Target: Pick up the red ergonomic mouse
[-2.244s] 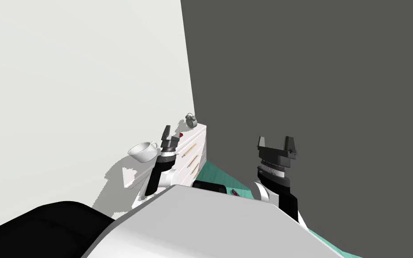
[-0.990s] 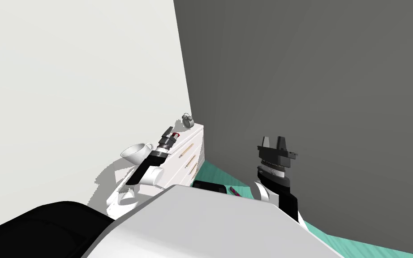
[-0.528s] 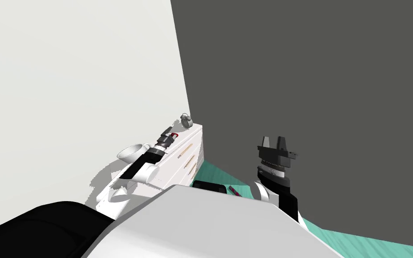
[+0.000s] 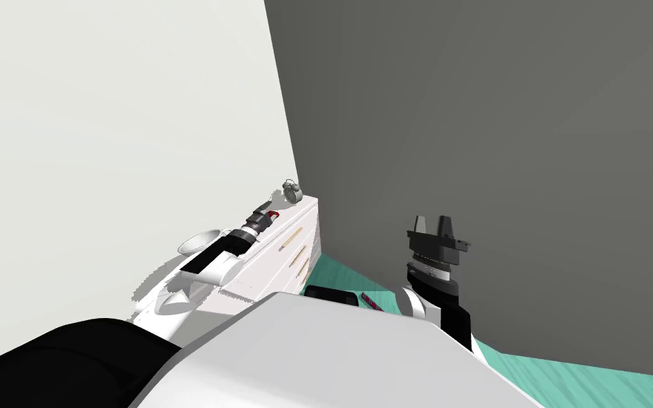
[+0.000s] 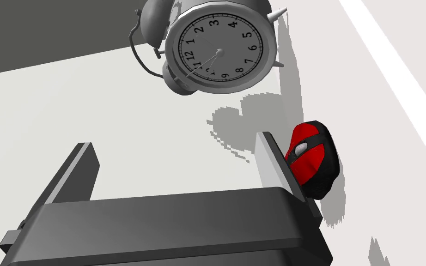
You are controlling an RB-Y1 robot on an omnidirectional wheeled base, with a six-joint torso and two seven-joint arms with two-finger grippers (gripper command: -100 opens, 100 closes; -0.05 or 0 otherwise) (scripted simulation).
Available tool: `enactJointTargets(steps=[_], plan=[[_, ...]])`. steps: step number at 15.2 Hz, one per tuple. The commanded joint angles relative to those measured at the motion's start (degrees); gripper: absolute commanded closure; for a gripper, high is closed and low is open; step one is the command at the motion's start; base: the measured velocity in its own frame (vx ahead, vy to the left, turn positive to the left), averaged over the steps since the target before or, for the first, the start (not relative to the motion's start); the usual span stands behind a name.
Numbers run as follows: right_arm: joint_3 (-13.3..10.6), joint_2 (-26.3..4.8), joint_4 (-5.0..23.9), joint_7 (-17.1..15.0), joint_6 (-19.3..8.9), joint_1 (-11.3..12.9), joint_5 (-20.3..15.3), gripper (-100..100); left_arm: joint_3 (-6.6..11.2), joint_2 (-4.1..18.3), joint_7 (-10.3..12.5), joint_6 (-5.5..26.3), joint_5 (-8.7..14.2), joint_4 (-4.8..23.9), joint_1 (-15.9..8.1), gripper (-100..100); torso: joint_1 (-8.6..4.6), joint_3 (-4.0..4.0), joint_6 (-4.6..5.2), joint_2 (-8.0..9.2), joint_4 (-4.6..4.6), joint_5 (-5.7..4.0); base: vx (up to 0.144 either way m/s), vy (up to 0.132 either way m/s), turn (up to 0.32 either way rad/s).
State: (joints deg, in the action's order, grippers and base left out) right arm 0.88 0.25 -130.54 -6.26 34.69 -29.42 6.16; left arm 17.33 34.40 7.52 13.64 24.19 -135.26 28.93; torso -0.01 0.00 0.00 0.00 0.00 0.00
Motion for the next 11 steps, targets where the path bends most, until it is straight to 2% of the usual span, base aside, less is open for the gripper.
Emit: enactJointTargets(steps=[1, 3, 4, 6, 7, 8, 10, 11], plan=[[0.0, 0.0, 0.0, 0.0, 0.0, 0.0, 0.0, 0, 1.83, 2.9, 0.2, 2.9, 2.9, 0.1, -0.1, -100, 0.00, 0.00, 0.00, 0.00, 0.00, 0.00, 0.000, -0.007, -0.050], [0.0, 0.0, 0.0, 0.0, 0.0, 0.0, 0.0, 0, 1.83, 2.9, 0.2, 4.8, 2.9, 0.1, -0.1, -100, 0.00, 0.00, 0.01, 0.00, 0.00, 0.00, 0.000, -0.005, -0.041], [0.0, 0.0, 0.0, 0.0, 0.0, 0.0, 0.0, 0, 3.47, 5.4, 0.5, 6.2, 5.4, 0.2, -0.2, -100, 0.00, 0.00, 0.00, 0.00, 0.00, 0.00, 0.000, -0.006, -0.057], [0.0, 0.0, 0.0, 0.0, 0.0, 0.0, 0.0, 0, 3.47, 5.4, 0.5, 8.4, 5.5, 0.2, -0.2, -100, 0.00, -0.01, 0.01, -0.01, 0.00, 0.00, 0.002, -0.003, -0.039], [0.0, 0.0, 0.0, 0.0, 0.0, 0.0, 0.0, 0, 3.47, 5.4, 0.5, 8.4, 5.5, 0.2, -0.2, -100, 0.00, 0.00, 0.00, -0.01, 0.00, 0.00, 0.000, 0.000, 0.000], [0.0, 0.0, 0.0, 0.0, 0.0, 0.0, 0.0, 0, 5.13, 7.9, 0.7, 10.4, 8.1, 0.3, -0.2, -100, 0.01, 0.00, 0.00, -0.01, 0.00, 0.00, 0.002, -0.004, -0.042], [0.0, 0.0, 0.0, 0.0, 0.0, 0.0, 0.0, 0, 5.13, 7.9, 0.7, 12.0, 8.1, 0.3, -0.2, -100, 0.01, -0.01, 0.02, -0.02, 0.00, 0.00, 0.002, -0.002, -0.052], [0.0, 0.0, 0.0, 0.0, 0.0, 0.0, 0.0, 0, 6.79, 10.4, 0.9, 13.5, 10.6, 0.5, -0.2, -100, 0.01, -0.01, 0.00, -0.01, 0.00, 0.00, 0.003, -0.003, -0.052]])
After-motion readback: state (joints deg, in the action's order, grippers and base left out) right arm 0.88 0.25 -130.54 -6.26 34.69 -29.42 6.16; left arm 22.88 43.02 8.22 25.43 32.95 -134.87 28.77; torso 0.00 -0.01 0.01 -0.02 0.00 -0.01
